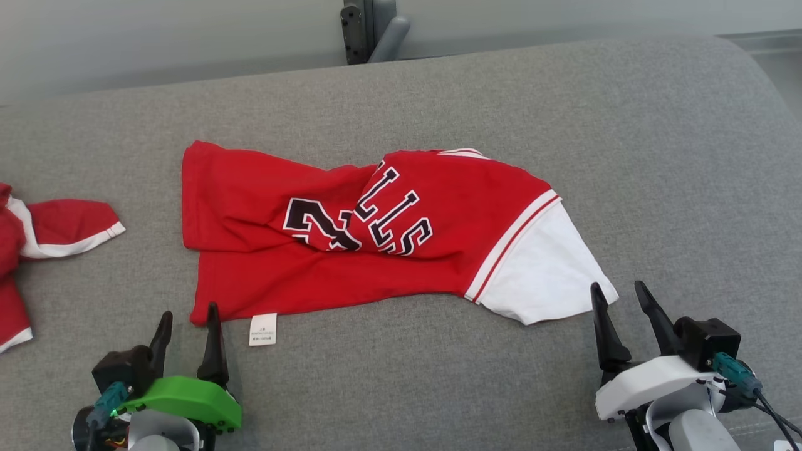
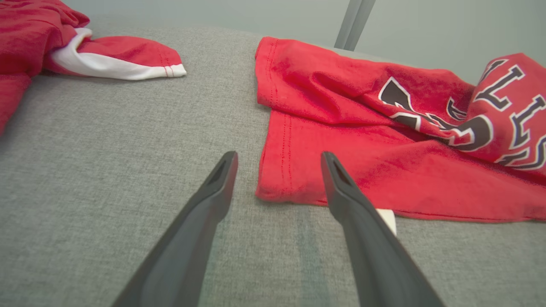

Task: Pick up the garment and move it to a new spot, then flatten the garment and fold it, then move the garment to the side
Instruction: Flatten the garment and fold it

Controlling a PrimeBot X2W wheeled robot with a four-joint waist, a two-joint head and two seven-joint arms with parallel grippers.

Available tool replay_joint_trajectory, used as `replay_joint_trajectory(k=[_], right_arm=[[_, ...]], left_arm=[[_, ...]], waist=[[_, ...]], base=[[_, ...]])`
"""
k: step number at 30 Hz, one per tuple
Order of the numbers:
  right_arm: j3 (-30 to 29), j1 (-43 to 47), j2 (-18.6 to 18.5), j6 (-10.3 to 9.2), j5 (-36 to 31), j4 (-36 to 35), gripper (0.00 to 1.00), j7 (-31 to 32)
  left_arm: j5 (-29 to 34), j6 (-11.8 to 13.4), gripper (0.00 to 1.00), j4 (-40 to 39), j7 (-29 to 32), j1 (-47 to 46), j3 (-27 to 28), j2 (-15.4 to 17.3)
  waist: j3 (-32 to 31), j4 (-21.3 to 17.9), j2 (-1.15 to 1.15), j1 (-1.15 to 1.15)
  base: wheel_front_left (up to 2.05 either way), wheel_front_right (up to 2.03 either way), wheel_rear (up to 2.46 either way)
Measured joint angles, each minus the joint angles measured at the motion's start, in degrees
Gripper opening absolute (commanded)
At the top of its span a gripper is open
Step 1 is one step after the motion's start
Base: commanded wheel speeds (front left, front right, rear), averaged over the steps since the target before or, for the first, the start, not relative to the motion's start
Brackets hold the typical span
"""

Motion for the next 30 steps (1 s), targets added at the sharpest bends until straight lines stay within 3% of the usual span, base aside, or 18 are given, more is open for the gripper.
replay_joint_trajectory(k=[12,17,19,20,21,22,30], right_arm=[[-1.0,-2.9,0.0,0.0,-0.7,3.2,1.0,0.0],[-1.4,-3.5,0.0,0.0,-0.9,3.5,1.0,0.0],[-1.4,-3.6,0.0,0.0,-0.9,3.8,1.0,0.0],[-1.5,-3.6,0.0,0.0,-0.9,3.8,1.0,0.0],[-1.7,-3.7,0.0,0.0,-0.9,4.0,1.0,0.0],[-1.9,-3.7,0.0,0.0,-0.9,4.1,1.0,0.0],[-3.7,-4.2,0.0,0.0,-1.0,5.4,1.0,0.0]], left_arm=[[-0.2,-0.3,1.0,3.0,0.0,-3.5,1.7,0.0],[-0.1,-0.4,0.89,3.4,-0.1,-3.8,0.9,0.0],[-0.3,-0.4,0.69,3.7,-0.1,-4.2,0.5,0.1],[-0.3,-0.4,0.4,3.9,-0.1,-4.2,0.1,0.1],[-0.4,-0.4,0.25,4.0,-0.1,-4.2,-0.2,0.1],[-0.5,-0.4,0.0,4.1,-0.1,-4.3,-0.4,0.1],[-1.5,-0.4,0.0,4.1,-0.1,-4.4,-2.1,0.1]], waist=[[5.7,-0.7,0.0,0.0],[6.5,-0.6,0.0,0.0],[6.7,-0.7,0.0,0.0],[6.7,-0.7,0.0,0.0],[6.7,-0.7,0.0,0.0],[6.7,-0.8,0.0,0.0],[6.6,-0.5,0.0,0.0]], base=[[0.0,0.0,0.0],[0.0,0.0,0.0],[0.0,0.0,0.0],[0.0,0.0,0.0],[0.0,0.0,0.0],[0.0,0.0,0.0],[0.0,0.0,0.0]])
